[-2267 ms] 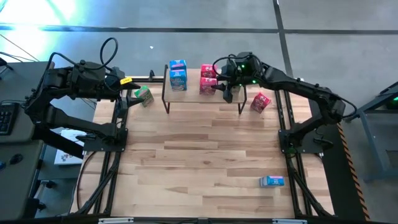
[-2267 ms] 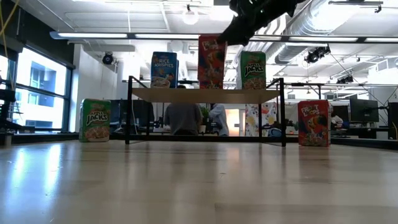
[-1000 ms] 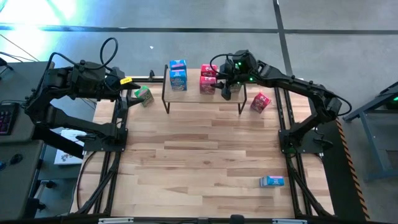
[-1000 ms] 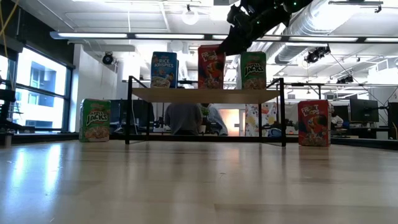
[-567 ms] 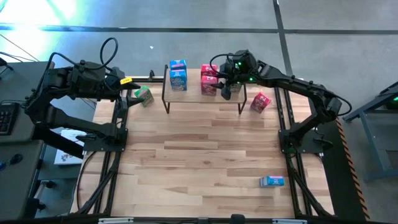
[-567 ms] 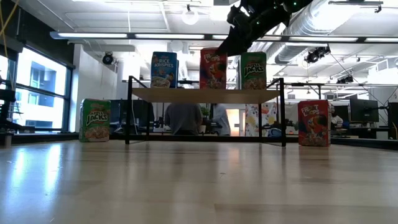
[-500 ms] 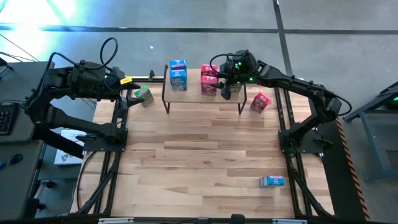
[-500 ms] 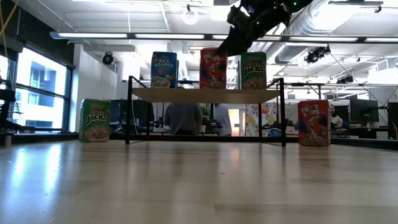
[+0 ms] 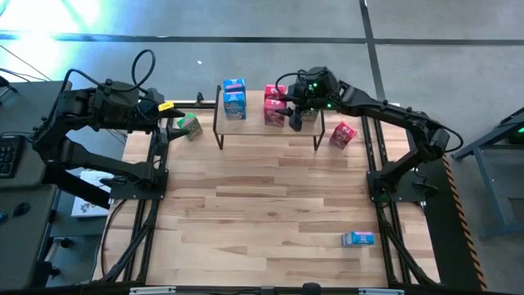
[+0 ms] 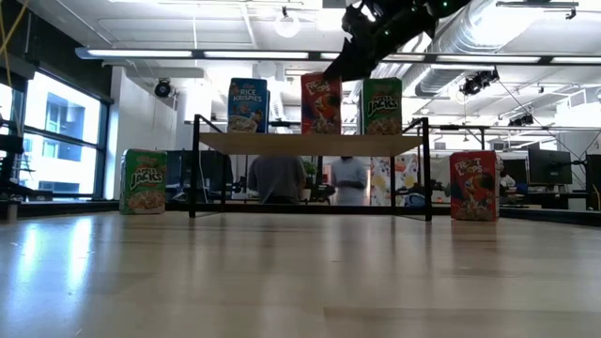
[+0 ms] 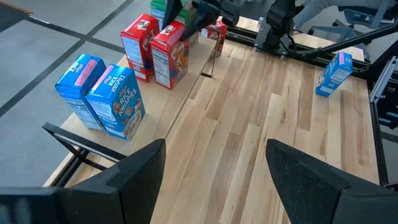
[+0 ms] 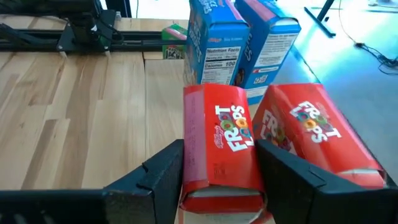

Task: Stack cereal on shelf
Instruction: Put the bottom red cereal box on the shelf aligned with the other red cereal box

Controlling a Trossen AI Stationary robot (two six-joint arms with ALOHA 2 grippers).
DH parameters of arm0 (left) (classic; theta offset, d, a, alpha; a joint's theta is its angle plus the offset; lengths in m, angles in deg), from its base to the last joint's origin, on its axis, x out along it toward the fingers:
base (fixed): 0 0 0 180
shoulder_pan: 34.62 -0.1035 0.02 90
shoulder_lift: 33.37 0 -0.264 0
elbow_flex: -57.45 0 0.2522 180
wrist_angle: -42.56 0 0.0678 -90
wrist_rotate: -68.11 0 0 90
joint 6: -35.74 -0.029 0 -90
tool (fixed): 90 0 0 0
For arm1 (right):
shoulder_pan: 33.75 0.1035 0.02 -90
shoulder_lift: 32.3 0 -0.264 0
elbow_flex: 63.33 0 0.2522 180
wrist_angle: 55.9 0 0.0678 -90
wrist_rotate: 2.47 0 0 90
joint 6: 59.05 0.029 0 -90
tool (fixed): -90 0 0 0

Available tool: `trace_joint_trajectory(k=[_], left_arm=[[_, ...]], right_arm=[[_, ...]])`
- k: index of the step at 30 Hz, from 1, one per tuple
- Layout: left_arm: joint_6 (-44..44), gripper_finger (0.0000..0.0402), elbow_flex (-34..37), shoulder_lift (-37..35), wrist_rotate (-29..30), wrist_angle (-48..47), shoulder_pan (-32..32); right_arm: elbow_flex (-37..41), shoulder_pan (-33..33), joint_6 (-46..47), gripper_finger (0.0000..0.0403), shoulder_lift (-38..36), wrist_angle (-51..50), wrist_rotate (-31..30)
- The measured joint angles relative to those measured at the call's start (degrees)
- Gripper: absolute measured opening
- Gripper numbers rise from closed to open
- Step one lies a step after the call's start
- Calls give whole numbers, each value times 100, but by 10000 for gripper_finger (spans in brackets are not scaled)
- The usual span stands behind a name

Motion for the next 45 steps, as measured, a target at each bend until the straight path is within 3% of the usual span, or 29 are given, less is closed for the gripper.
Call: trace_joint_trajectory(k=[27,37,45], left_arm=[[0,269,0,0,0,0,0],[0,269,0,-2,0,0,2],[0,269,0,-2,0,0,2]], right_arm=[[-2,0,102,189,0,98,14],[-4,0,82,256,-13,110,-29],[-11,0,130,266,-232,145,-106]])
